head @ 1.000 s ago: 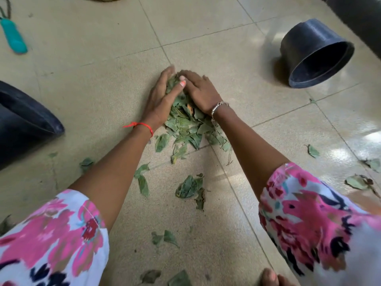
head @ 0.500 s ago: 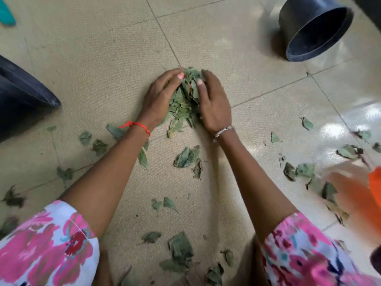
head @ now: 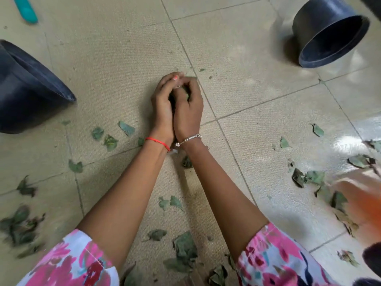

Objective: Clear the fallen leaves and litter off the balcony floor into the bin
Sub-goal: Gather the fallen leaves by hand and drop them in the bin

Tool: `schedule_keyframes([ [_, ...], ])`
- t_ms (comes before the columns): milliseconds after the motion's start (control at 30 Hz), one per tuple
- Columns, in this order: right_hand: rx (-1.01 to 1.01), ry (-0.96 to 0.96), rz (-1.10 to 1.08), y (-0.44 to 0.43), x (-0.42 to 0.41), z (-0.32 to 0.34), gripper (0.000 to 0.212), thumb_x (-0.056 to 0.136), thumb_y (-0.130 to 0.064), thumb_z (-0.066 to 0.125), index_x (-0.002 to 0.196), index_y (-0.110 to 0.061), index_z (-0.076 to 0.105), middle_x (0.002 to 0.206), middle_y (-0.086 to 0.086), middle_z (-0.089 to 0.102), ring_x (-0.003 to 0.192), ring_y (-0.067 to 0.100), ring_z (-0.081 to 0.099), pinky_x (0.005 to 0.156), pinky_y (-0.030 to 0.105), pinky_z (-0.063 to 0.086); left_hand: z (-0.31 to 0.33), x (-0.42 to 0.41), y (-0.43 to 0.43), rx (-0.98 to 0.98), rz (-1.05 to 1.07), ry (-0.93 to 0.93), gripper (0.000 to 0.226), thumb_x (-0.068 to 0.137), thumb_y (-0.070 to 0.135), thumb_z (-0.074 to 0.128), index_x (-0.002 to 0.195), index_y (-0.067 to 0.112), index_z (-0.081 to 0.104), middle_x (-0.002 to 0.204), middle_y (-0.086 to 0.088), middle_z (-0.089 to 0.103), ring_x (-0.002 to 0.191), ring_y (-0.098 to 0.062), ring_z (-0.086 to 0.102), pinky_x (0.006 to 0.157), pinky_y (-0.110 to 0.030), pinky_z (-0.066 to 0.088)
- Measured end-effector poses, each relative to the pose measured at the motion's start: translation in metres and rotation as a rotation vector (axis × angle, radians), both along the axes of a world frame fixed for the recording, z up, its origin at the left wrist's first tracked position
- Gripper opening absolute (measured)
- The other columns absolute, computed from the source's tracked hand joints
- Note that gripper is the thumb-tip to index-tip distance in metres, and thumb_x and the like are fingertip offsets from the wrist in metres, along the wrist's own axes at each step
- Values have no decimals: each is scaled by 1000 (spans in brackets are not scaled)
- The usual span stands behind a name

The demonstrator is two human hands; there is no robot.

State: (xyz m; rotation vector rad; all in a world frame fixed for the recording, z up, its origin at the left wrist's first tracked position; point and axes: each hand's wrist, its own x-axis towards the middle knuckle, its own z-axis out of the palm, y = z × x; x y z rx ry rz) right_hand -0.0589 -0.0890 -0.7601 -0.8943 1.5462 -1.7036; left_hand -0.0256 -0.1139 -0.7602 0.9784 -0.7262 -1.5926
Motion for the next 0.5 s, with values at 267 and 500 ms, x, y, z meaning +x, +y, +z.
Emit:
schedule_keyframes([
  [267,183,704,250,-5,15,-1,50,92,-31,30,138,-15,42,151,-1,31,144,13,12,114,34,-10,15,21,25,140,-29,300,41,103,31,23,139,19,38,123,7,60,105,-12,61,96,-30,48],
  [500,160,941,220,3,48,7,41,96,-35,38,135,-27,46,157,-1,14,145,14,2,112,37,-17,9,58,33,226,64,236,44,101,36,30,131,8,46,121,-8,60,115,-13,56,95,-24,49],
])
